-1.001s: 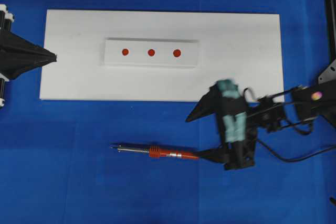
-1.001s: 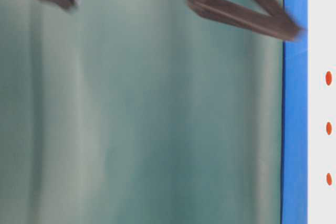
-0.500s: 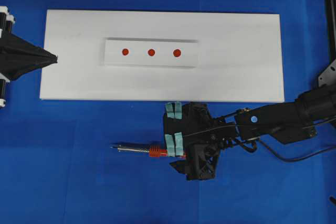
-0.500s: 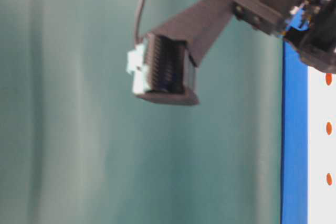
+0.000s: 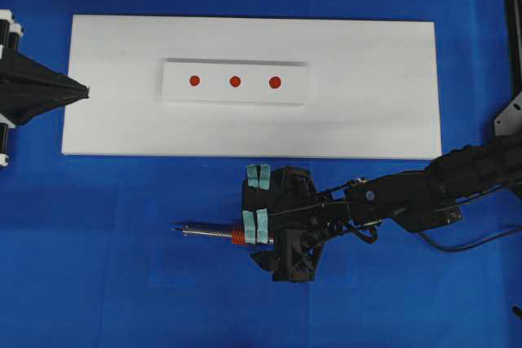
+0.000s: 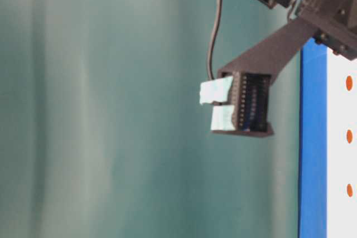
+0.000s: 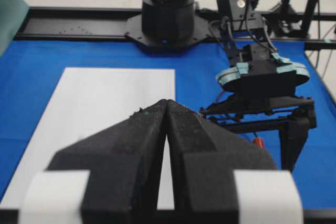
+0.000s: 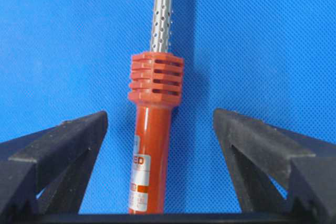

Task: Touch the tip of the soldering iron to the mark.
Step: 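Close the right gripper on the iron handle and lift it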

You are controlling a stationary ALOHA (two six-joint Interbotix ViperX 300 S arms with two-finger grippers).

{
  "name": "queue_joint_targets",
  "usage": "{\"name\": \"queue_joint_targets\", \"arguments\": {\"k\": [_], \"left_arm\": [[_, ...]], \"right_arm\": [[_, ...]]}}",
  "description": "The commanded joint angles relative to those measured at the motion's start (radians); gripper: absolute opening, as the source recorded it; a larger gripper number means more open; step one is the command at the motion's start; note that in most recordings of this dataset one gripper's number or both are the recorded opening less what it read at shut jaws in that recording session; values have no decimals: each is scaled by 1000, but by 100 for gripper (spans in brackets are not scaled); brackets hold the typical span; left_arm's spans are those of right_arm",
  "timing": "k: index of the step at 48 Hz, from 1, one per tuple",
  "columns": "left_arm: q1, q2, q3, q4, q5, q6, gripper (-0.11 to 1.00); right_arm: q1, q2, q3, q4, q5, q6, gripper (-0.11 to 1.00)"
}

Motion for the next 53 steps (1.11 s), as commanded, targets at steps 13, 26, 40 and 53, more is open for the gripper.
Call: {"name": "queue_joint_targets", "arguments": {"k": [13,26,40,53], "left_arm": [[-3,3,-11,2,-6,-6,0],[-3,3,-11,2,-5,-12,0],[-3,3,-11,2,-5,-12,0],[-3,8,-8,2,-5,-14,0]], "right_arm": [[9,-25,-5,-12,14,-5,14],[11,-40,-5,-20,14,-5,6],[0,-127,-5,-20,54,-6,6],[-3,-298,-31,-71,258,-3,6]]}}
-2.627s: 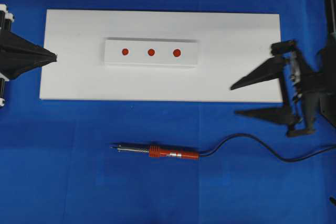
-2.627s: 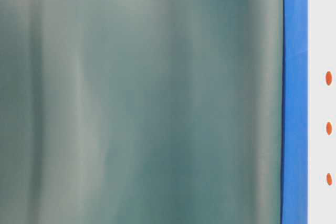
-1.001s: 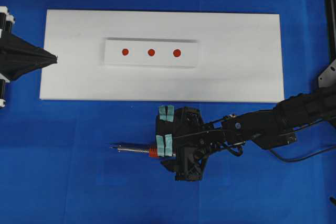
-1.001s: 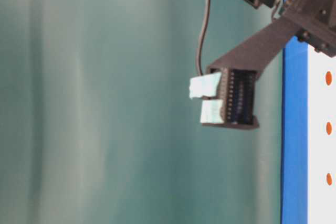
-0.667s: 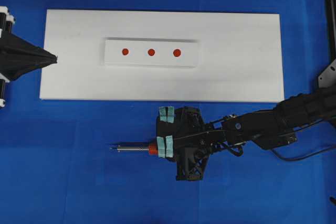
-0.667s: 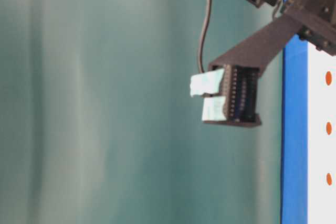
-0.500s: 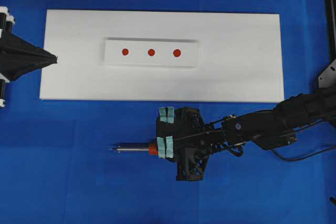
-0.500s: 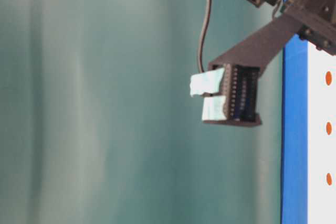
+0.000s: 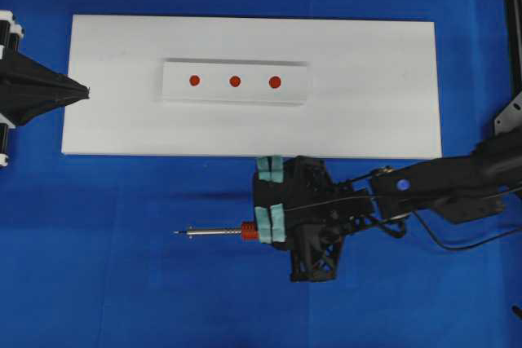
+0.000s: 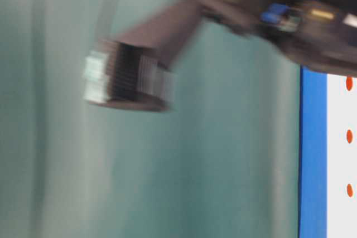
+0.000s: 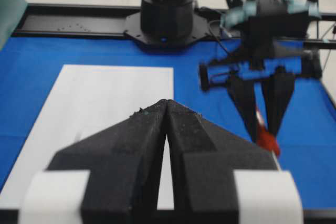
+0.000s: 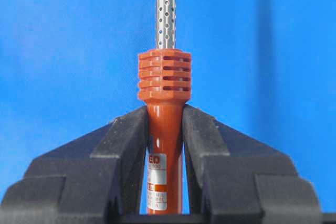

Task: Touch the tip of the soldering iron to the mark.
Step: 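Close the right gripper on the iron handle and lift it, then carry the iron over the strip, tip pointing down toward the dots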

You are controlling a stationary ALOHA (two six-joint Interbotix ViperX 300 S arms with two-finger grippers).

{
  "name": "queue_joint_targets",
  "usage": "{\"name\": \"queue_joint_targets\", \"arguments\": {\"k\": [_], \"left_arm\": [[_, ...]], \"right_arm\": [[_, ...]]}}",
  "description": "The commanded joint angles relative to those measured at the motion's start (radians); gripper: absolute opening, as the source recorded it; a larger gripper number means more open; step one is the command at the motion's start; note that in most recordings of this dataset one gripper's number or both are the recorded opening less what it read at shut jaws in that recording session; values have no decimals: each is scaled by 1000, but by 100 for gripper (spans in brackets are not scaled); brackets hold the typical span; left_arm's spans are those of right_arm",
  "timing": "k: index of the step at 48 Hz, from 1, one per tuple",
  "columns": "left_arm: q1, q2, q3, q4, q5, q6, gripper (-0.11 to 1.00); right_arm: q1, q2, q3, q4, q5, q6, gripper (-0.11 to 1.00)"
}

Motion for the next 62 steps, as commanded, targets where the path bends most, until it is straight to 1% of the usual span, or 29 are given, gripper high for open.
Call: {"name": "queue_joint_targets", "arguments": {"k": [1,12,17,20,26,31,36,38,44,52,56,62], "left_arm": [[-3,8,-11,2,-5,-2,0],[-3,8,-9,2,-5,-2,0],[-3,8,-9,2,-5,-2,0],[-3,8,-9,2,-5,-5,0],[-3,11,-8,2,-5,-20,0],[-3,11,-6,2,-5,-20,0],[-3,11,-6,2,-5,-20,0],[-3,11,-6,2,-5,-20,0],[-3,11,-6,2,-9,-20,0],[-3,11,-5,2,-9,-21,0],[-3,11,-6,2,-8,-21,0],[-3,11,-6,2,-8,-21,0]], "right_arm": [[-2,-83,-31,-21,55,2,6],[0,-170,-69,-51,235,2,6],[5,-192,-91,-63,291,2,6],[5,-193,-98,-66,307,3,6],[6,-190,-100,-69,307,2,6],[8,-190,-97,-75,301,2,6],[6,-190,-97,-92,299,2,6],[5,-190,-95,-110,301,2,6],[-20,-195,-92,-169,302,0,6],[-86,-207,-75,-209,308,-18,6],[-118,-215,-61,-221,314,-51,6],[-176,-232,-41,-219,319,-118,6]]}}
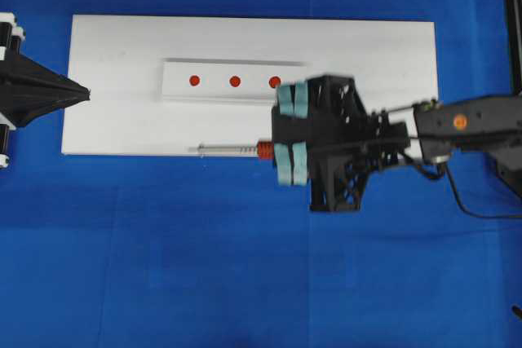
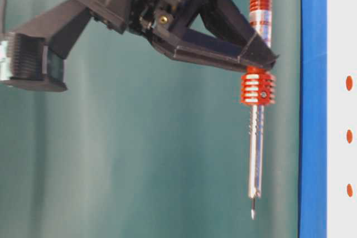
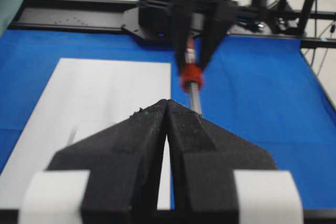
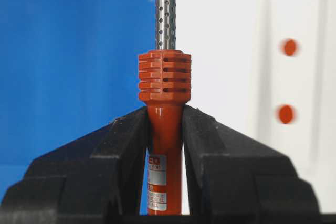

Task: Touch the tip of the soldering iron to the mark.
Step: 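Carry the iron over the strip, tip pointing down toward the dots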

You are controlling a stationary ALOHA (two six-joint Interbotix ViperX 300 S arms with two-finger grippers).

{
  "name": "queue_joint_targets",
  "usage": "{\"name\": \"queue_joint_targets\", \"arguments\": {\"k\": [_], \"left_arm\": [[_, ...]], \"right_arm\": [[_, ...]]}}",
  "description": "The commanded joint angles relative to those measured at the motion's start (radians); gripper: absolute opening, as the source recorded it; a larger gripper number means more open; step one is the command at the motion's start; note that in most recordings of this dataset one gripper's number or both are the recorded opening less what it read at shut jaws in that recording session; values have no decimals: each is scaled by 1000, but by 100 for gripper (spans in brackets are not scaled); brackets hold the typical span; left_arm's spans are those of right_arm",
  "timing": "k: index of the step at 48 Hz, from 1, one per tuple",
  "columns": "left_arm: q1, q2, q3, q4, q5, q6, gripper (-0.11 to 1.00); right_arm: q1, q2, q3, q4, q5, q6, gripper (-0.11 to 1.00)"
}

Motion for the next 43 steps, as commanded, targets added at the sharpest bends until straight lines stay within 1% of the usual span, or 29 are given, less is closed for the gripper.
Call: {"name": "queue_joint_targets", "arguments": {"k": [1,11,22,27,43], "left_arm": [[-3,8,-11,2,-8,0,0],[-3,8,-11,2,-8,0,0],[-3,8,-11,2,-8,0,0],[-3,8,-11,2,-8,0,0],[-3,8,-11,2,-9,0,0]], "right_arm": [[-37,-37,0,-3,3,-32,6],[-135,-41,14,-3,6,-109,6],[-221,-41,14,0,2,-198,6],[-238,-41,15,5,3,-210,6],[-239,-41,23,8,5,-210,6]]}}
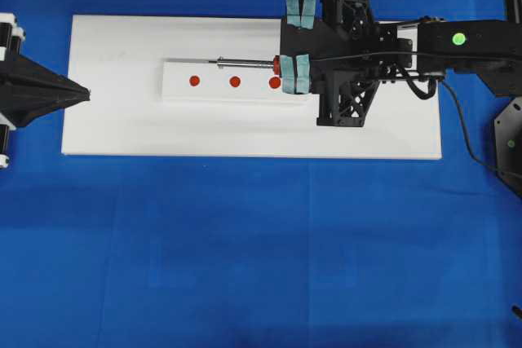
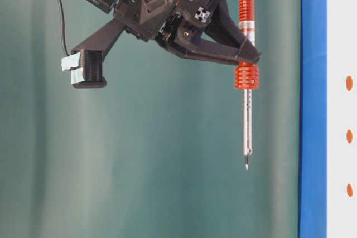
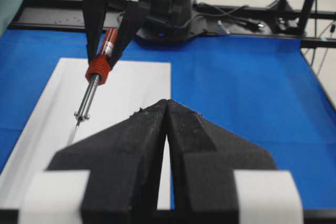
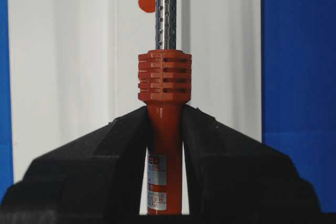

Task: Touch the tip of the soldering iron to the mark.
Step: 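Carry the iron over the strip, tip pointing down toward the dots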

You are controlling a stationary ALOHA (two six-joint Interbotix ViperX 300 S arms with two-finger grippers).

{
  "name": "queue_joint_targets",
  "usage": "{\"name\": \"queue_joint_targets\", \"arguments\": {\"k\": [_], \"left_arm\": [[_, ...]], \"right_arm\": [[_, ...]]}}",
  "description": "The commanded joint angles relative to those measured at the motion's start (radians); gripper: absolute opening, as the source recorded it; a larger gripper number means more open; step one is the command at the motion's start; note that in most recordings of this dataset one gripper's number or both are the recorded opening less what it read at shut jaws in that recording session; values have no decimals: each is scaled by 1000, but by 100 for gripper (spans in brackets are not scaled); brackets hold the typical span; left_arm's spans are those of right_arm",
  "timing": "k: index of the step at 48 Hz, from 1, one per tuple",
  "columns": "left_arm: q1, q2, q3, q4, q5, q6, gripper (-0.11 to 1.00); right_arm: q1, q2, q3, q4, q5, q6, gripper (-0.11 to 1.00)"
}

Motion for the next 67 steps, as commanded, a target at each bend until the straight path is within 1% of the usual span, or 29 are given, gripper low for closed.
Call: {"name": "queue_joint_targets", "arguments": {"k": [1,12,24,31,67], "left_arm": [[-3,8,-11,2,-9,0,0],[-3,9,-11,2,-8,0,0],[-3,8,-11,2,-8,0,0],[-3,8,-11,2,-8,0,0],[-3,8,-11,2,-9,-3,0]], "right_arm": [[-2,-26,-9,6,-5,-2,6],[0,-18,-9,15,20,-2,6],[0,-9,-14,17,186,-3,6],[-2,-9,-14,18,239,-3,6],[-2,-9,-14,18,212,-5,6]]}}
